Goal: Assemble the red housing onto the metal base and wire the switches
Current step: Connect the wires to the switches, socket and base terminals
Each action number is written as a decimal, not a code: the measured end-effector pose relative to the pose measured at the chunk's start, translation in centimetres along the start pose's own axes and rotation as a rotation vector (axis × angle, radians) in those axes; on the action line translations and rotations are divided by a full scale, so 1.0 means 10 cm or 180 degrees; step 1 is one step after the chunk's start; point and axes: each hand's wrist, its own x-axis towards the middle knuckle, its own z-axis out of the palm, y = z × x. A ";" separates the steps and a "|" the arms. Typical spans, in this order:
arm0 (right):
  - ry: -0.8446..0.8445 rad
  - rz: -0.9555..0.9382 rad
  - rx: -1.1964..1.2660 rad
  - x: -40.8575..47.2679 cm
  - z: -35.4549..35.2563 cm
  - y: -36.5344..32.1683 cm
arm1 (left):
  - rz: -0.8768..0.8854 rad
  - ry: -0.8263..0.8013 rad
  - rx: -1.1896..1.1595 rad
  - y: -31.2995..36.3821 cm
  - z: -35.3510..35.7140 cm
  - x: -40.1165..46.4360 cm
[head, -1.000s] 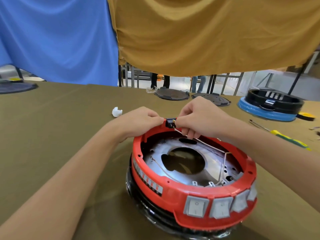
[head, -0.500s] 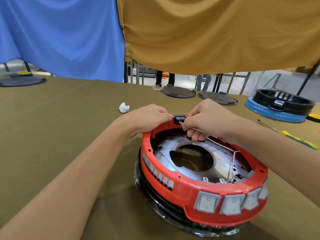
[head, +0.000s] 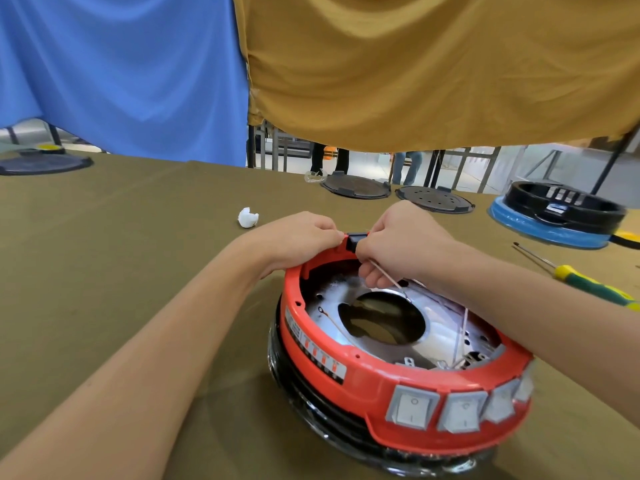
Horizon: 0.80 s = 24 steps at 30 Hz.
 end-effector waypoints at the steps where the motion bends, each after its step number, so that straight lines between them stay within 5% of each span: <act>1: 0.0028 0.0044 0.0046 0.00 0.01 -0.01 | 0.0002 0.0000 0.0003 0.00 0.00 0.00; 16: 0.0347 -0.0267 -0.0648 -0.01 0.07 0.01 | 0.0033 0.0037 0.0032 0.01 0.01 -0.01; 24: 0.0747 -0.1131 -0.2346 -0.08 0.13 -0.06 | 0.0009 0.0026 0.0020 0.02 0.00 -0.02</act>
